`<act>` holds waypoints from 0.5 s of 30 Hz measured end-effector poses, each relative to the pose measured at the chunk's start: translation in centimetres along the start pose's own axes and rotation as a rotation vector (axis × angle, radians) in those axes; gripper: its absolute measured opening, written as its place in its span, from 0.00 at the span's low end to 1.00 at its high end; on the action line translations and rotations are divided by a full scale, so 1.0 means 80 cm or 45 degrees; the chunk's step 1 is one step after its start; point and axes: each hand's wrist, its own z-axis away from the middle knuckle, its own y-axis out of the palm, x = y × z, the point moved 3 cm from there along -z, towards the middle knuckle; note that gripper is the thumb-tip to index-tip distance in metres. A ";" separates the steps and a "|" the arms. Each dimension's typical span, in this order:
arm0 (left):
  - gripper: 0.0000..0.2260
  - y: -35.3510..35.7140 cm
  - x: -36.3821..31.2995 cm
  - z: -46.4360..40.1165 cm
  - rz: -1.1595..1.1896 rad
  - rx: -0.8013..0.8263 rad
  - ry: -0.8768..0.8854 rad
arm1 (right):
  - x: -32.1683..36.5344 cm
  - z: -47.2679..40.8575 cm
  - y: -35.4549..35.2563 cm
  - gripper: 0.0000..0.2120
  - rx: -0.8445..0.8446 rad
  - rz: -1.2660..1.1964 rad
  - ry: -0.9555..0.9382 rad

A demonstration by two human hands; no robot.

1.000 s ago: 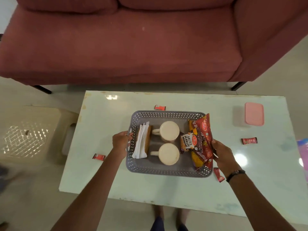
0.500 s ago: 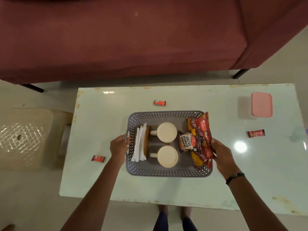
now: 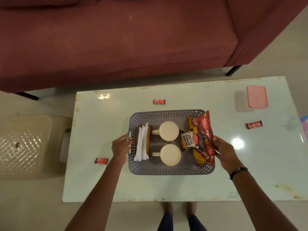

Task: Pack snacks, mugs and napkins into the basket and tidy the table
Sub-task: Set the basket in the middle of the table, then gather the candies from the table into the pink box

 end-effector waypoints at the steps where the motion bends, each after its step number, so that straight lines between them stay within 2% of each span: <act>1: 0.14 0.000 0.000 0.001 -0.013 0.009 0.012 | -0.001 0.000 -0.001 0.17 -0.012 -0.001 0.000; 4: 0.14 0.000 -0.003 0.010 -0.204 0.003 0.072 | -0.001 -0.002 -0.001 0.16 -0.021 0.046 0.006; 6: 0.16 0.004 -0.007 0.022 -0.419 -0.102 0.189 | 0.004 -0.003 -0.003 0.13 -0.052 0.118 -0.022; 8: 0.19 0.013 -0.019 0.046 -0.450 -0.276 0.345 | 0.019 -0.005 -0.013 0.13 -0.196 0.260 -0.110; 10: 0.20 0.035 -0.037 0.078 -0.408 -0.343 0.537 | 0.046 -0.010 -0.030 0.16 -0.341 0.359 -0.195; 15: 0.19 0.148 -0.087 0.158 -0.271 -0.081 0.814 | 0.119 -0.051 -0.090 0.24 -0.513 0.729 -0.389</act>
